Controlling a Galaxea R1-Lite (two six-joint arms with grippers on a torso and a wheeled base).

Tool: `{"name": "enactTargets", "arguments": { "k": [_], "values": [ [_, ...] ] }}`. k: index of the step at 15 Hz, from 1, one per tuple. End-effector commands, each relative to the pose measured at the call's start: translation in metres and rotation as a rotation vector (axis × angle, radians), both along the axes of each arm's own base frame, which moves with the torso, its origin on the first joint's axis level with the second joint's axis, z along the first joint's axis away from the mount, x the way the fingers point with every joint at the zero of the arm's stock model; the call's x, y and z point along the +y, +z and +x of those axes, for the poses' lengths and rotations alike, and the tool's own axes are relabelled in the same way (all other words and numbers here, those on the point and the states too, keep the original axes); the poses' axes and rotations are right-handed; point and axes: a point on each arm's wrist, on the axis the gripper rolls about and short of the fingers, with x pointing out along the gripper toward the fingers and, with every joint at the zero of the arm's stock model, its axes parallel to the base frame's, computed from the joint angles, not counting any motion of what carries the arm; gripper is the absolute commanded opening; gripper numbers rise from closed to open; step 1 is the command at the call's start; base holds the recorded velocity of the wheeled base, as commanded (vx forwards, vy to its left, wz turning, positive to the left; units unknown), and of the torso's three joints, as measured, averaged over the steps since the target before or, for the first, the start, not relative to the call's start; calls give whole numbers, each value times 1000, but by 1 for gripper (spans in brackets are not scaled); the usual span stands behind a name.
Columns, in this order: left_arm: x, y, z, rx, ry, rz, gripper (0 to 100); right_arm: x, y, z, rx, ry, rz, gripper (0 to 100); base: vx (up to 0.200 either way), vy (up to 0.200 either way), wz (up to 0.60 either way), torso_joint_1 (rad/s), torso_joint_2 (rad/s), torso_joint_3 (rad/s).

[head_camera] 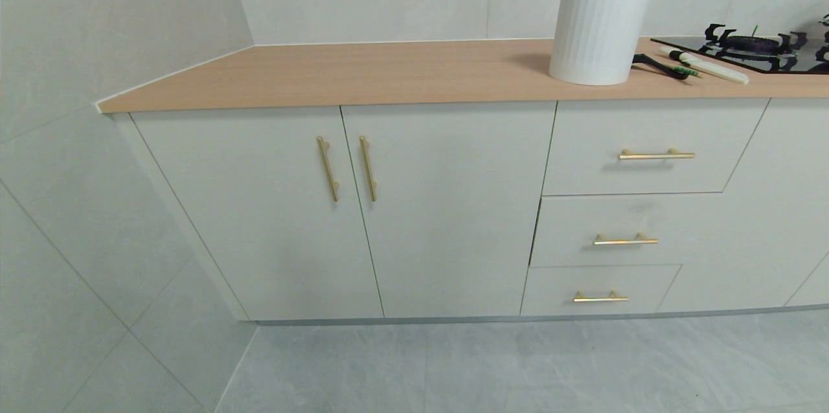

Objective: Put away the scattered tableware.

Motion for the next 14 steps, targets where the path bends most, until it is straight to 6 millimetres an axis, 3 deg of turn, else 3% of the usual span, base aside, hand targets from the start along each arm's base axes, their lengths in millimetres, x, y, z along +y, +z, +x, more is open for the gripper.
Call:
{"name": "enactTargets", "arguments": {
  "k": [1, 3, 5, 14],
  "values": [
    [0, 0, 0, 0, 1, -1, 100, 1, 1, 1, 15, 31, -4, 100, 0, 0, 0, 0, 0, 0],
    [0, 0, 0, 0, 1, 1, 100, 1, 1, 3, 35, 54, -29, 100, 0, 0, 0, 0, 0, 0],
    [0, 0, 0, 0, 1, 2, 100, 5, -6, 0, 75, 224, -32, 100, 0, 0, 0, 0, 0, 0],
    [0, 0, 0, -1, 1, -2, 100, 4, -5, 0, 60, 204, -27, 100, 0, 0, 0, 0, 0, 0]
  ]
}}
